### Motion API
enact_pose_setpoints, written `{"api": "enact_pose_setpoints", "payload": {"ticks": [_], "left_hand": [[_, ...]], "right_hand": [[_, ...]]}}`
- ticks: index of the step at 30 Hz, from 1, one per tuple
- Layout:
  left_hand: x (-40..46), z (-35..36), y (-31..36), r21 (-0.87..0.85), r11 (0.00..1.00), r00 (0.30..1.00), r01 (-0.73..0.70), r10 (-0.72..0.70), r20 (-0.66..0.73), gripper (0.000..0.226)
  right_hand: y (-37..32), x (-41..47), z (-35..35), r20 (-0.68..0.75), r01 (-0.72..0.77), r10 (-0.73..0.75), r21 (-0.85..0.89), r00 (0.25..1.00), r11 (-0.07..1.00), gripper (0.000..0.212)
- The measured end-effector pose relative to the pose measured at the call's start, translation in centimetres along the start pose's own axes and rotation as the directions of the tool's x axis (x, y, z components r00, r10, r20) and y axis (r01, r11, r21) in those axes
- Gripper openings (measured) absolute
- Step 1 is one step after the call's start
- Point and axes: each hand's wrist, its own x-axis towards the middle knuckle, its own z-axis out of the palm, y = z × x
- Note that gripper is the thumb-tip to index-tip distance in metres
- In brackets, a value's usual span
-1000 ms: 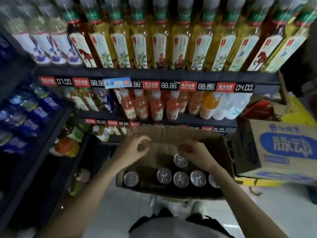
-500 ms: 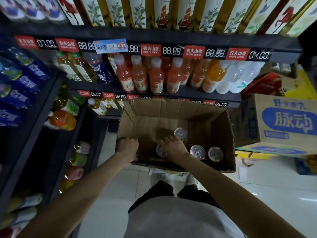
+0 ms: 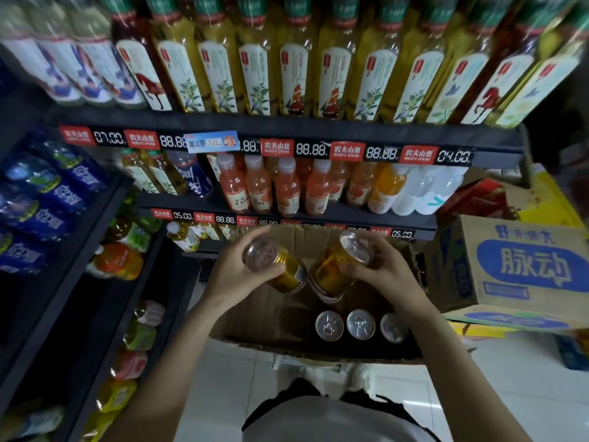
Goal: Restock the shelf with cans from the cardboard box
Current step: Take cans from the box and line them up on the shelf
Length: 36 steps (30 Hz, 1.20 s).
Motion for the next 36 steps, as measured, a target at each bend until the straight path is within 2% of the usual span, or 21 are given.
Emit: {"api": "enact_pose_setpoints", "payload": {"ticks": [2,5,9,14,15,17,18,20,22,25,29,36], "left_hand": [[0.9,0.1,3.3,-0.137,0.989,0.998,-0.059,0.054,-0.043,0.072],[2.3,0.0,9.3,-0.196,0.957,0.975,-0.216,0.201,-0.097,0.055],[4.2,-0.5,17.2,-0.158,0.899,0.913,-0.408,0.398,-0.093,0.045],[6.6,-0.8,26.5,0.007,0.811,0.779,-0.584,0.563,-0.275,0.041],[7.0,-0.8,28.2,0.057,0.792,0.739,-0.608,0.591,-0.322,0.041],[7.7,-0.9,31.3,0.15,0.745,0.66,-0.65,0.651,-0.376,0.044],[8.0,-0.9,32.8,0.202,0.723,0.622,-0.661,0.678,-0.391,0.047],[8.8,-0.8,35.5,0.322,0.685,0.55,-0.653,0.722,-0.419,0.055],[9.9,-0.7,37.8,0.4,0.667,0.501,-0.629,0.741,-0.447,0.06],[12.0,-0.5,40.4,0.477,0.665,0.468,-0.575,0.746,-0.474,0.059],[15.2,-0.4,42.5,0.543,0.68,0.475,-0.493,0.733,-0.487,0.062],[19.7,0.4,42.9,0.548,0.725,0.521,-0.417,0.685,-0.51,0.065]], "right_hand": [[-3.0,-0.3,-2.3,-0.015,0.024,-0.022,0.153,1.0,0.988,0.074],[-7.4,-0.4,-5.9,-0.087,0.14,-0.128,0.152,0.988,0.978,0.078],[-13.2,-0.1,-10.8,-0.133,0.309,-0.29,0.158,0.948,0.938,0.053],[-20.2,0.2,-16.0,-0.218,0.505,-0.474,0.124,0.853,0.854,0.072],[-21.6,0.2,-16.8,-0.215,0.545,-0.515,0.108,0.83,0.832,0.068],[-24.1,0.3,-18.3,-0.205,0.606,-0.582,0.08,0.787,0.792,0.038],[-25.3,0.4,-19.0,-0.216,0.63,-0.605,0.072,0.767,0.773,0.024],[-27.4,1.2,-20.2,-0.253,0.672,-0.642,0.05,0.724,0.739,0.015],[-29.1,2.3,-21.1,-0.29,0.698,-0.661,0.032,0.692,0.716,0.015],[-31.0,5.4,-22.0,-0.324,0.718,-0.677,0.009,0.66,0.696,0.023],[-32.8,9.1,-22.2,-0.346,0.711,-0.675,-0.031,0.651,0.702,0.045],[-33.5,13.7,-22.1,-0.324,0.664,-0.65,-0.085,0.687,0.743,0.043]]}}
